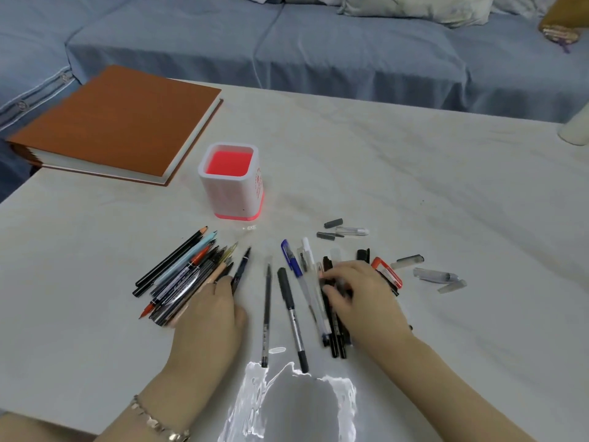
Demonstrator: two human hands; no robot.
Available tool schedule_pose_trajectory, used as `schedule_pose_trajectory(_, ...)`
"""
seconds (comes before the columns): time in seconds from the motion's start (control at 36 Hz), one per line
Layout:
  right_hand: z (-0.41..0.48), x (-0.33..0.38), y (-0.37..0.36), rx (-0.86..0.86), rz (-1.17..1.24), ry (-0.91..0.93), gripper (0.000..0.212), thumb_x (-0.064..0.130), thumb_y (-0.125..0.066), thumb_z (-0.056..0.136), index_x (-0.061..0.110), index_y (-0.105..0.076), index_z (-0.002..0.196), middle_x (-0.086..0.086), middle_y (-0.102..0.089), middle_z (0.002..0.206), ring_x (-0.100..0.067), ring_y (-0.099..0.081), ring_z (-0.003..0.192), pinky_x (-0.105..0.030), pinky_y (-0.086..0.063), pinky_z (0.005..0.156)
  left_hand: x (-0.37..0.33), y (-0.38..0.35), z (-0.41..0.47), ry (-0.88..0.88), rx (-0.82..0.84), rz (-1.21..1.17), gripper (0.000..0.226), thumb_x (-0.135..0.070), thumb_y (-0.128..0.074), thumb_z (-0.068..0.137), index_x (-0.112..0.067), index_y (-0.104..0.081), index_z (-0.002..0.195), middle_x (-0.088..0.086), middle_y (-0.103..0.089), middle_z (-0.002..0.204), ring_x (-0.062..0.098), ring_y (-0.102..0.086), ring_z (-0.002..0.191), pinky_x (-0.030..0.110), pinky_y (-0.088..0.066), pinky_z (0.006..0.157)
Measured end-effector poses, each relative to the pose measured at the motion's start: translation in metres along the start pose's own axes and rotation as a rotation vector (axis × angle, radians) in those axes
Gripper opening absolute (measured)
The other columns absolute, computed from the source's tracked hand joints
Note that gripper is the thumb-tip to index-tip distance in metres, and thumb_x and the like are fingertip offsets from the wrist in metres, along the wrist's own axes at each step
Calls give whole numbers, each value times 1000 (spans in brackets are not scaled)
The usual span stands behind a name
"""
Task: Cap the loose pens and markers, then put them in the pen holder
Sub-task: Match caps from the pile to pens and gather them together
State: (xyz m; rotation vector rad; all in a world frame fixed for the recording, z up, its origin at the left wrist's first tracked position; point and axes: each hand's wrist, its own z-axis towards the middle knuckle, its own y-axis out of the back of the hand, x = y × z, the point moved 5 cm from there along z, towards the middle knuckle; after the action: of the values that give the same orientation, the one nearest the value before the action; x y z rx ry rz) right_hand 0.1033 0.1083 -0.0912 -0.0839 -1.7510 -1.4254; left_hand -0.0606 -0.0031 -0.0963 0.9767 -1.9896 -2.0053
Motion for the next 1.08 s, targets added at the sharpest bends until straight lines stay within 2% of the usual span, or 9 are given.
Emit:
schedule_pose_trajectory(0.08,-9,-24,22,-9,-62,-75,15,12,-59,84,17,-69,95,7,-57,92,-7,-48,89,-14,-31,77,-11,4,-1,-20,-66,-121,36,-8,-41,90,-7,-46,126,12,-50,113,30,-55,94,27,-37,73)
schedule_pose_trajectory(0.25,-23,-58,52,12,-101,-201,15,19,-59,85,17,-69,97,-1,-61,95,-14,-52,88,-23,-38,76,-31,8,-5,-143,-57,-338,15,-20,-35,95,-23,-49,100,-8,-51,87,12,-48,79,18,-32,60)
schedule_pose_trajectory(0.36,-16,-62,43,30,-153,-133,19,19,-57,87,17,-68,102,0,-61,103,-15,-52,100,-20,-36,80,-38,4,-7,-161,-4,-425,16,-31,-40,94,-27,-54,99,-12,-60,82,1,-54,76,12,-39,61)
schedule_pose_trajectory(0.44,-6,-55,33,6,-188,-59,22,13,-52,90,13,-68,106,-4,-62,107,-21,-52,107,-29,-42,88,-41,4,-9,-151,10,-483,12,-30,-43,93,-30,-54,96,-10,-61,76,-3,-53,76,7,-40,64)
schedule_pose_trajectory(0.53,5,-48,26,-8,-262,-16,25,12,-50,91,11,-65,110,-7,-60,110,-27,-50,108,-40,-45,87,-40,5,-11,-143,32,-511,12,-30,-45,92,-29,-57,94,-7,-59,70,0,-53,70,10,-40,61)
schedule_pose_trajectory(0.61,13,-47,19,50,-373,-42,26,13,-46,92,12,-61,113,-4,-53,115,-23,-45,110,-36,-44,82,-39,4,-13,-148,68,-534,13,-30,-47,91,-29,-60,91,-1,-61,68,8,-54,69,16,-41,62)
schedule_pose_trajectory(0.83,24,-50,18,123,-507,-49,23,23,-48,93,10,-59,107,-6,-50,111,-24,-44,108,-36,-45,83,-47,6,-18,-139,102,-599,14,-26,-50,91,-34,-59,83,-19,-60,74,2,-52,62,10,-39,58)
schedule_pose_trajectory(0.97,11,-46,40,-121,83,-163,12,13,-53,90,13,-62,97,6,-55,81,-10,-53,80,-18,-38,71,-52,5,-20,-118,129,-665,16,-27,-52,89,-38,-59,81,-12,-61,76,4,-52,61,13,-41,58)
schedule_pose_trajectory(1.08,-10,-38,53,-188,640,-317,18,11,-53,90,22,-62,101,8,-62,76,1,-58,65,-2,-45,65,-60,4,-22,-126,167,-734,19,-26,-54,89,-40,-62,80,-4,-60,72,4,-48,54,14,-39,53)
